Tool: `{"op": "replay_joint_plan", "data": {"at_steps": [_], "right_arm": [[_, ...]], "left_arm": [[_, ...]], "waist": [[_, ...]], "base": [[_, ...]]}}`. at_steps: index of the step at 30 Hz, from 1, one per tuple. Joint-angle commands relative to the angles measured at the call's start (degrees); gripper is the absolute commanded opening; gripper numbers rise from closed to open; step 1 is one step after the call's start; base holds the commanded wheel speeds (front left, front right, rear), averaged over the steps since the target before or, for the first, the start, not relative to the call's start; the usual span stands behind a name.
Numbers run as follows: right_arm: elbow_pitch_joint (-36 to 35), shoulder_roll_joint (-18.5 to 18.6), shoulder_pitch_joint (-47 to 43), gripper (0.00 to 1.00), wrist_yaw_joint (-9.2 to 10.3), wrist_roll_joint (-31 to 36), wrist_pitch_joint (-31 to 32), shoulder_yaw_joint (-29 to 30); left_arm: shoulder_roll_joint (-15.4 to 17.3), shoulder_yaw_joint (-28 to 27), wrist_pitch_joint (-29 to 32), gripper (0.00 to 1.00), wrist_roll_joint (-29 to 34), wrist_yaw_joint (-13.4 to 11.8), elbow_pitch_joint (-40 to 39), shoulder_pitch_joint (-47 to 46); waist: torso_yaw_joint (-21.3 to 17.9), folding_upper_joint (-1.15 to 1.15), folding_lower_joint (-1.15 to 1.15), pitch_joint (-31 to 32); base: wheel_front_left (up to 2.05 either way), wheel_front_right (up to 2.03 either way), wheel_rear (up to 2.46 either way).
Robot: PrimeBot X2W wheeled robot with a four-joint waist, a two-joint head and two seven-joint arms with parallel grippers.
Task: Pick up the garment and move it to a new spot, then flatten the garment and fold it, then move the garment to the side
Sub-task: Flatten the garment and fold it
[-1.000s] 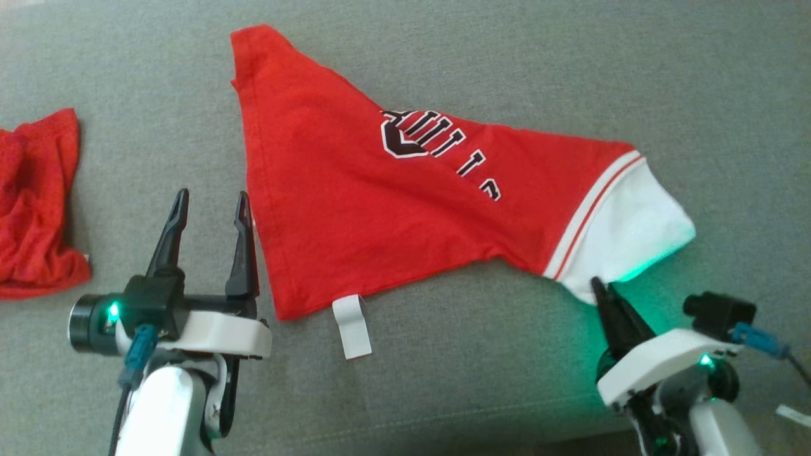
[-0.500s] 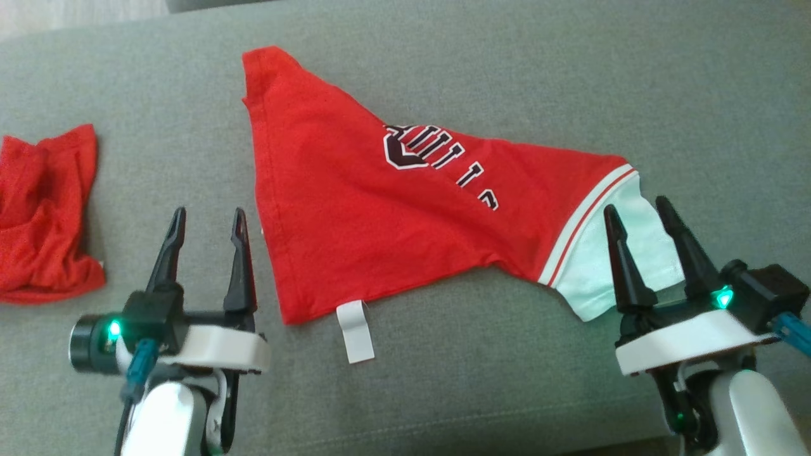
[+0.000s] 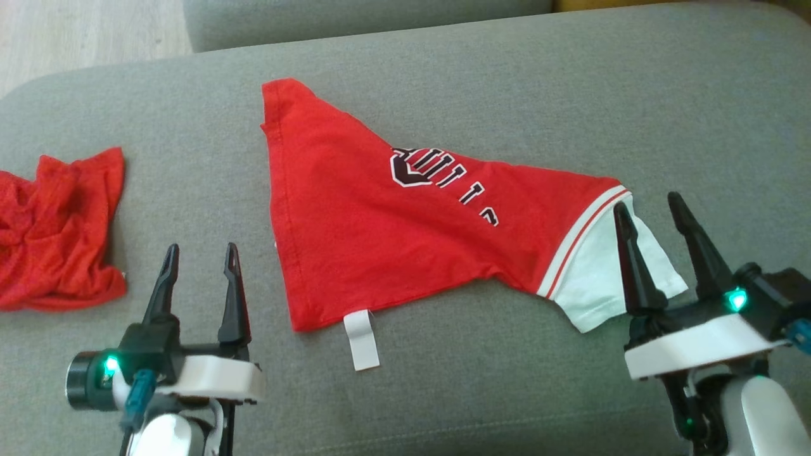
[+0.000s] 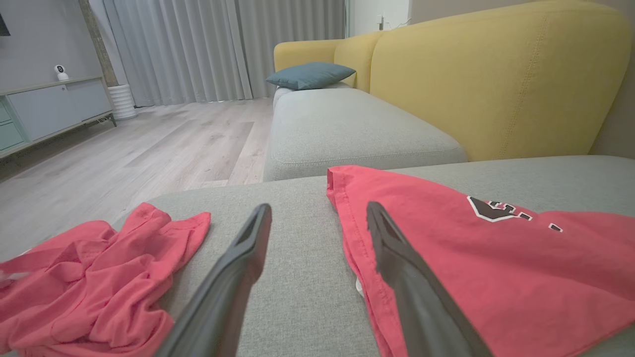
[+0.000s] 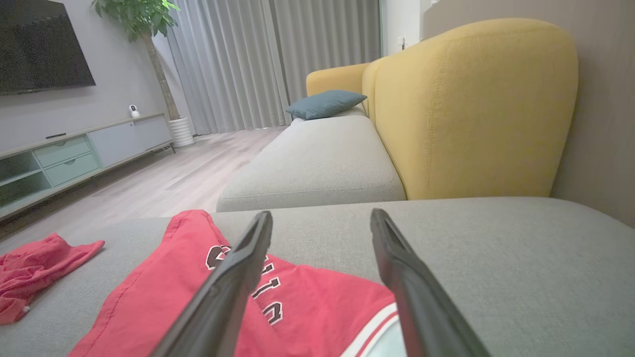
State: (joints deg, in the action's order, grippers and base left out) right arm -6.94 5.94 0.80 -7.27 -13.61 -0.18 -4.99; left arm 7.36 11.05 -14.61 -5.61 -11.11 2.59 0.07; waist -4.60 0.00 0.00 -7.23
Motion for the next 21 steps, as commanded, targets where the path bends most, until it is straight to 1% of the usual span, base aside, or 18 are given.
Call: {"op": "replay_joint_plan", "data": {"at_steps": [1,11,13,16,21], "right_arm": [[-2.2,0.0,0.2,1.00,-0.22,-0.3,0.1,-1.0],[-2.2,-0.1,-0.1,1.00,-0.22,-0.6,0.8,-1.1],[-2.1,-0.2,0.0,1.00,-0.22,-0.8,0.9,-1.2],[-1.9,-0.2,0.2,1.00,-0.22,-1.0,1.3,-1.5],[-1.3,-0.3,0.6,1.00,-0.22,-1.5,1.6,-2.1]], "left_arm": [[0.9,-1.8,0.2,1.00,0.1,-0.3,-2.1,-1.3],[0.9,-0.8,1.2,1.00,0.3,-0.8,-2.7,-1.2],[0.8,-0.2,1.8,1.00,-0.1,-0.1,-2.2,-1.8],[0.0,0.8,4.6,1.00,-1.8,1.3,-0.5,-2.8],[-0.6,2.6,11.9,1.00,-4.1,3.4,6.5,-4.2]], "waist": [[0.0,0.00,0.00,0.0],[0.2,0.00,0.00,-0.1],[0.2,0.00,0.00,-0.4],[0.1,0.00,0.00,-1.0],[-0.8,0.00,0.00,-2.2]], "base": [[0.00,0.00,0.00],[0.00,0.00,0.00],[0.00,0.00,0.00],[0.00,0.00,0.00],[0.00,0.00,0.00]]}}
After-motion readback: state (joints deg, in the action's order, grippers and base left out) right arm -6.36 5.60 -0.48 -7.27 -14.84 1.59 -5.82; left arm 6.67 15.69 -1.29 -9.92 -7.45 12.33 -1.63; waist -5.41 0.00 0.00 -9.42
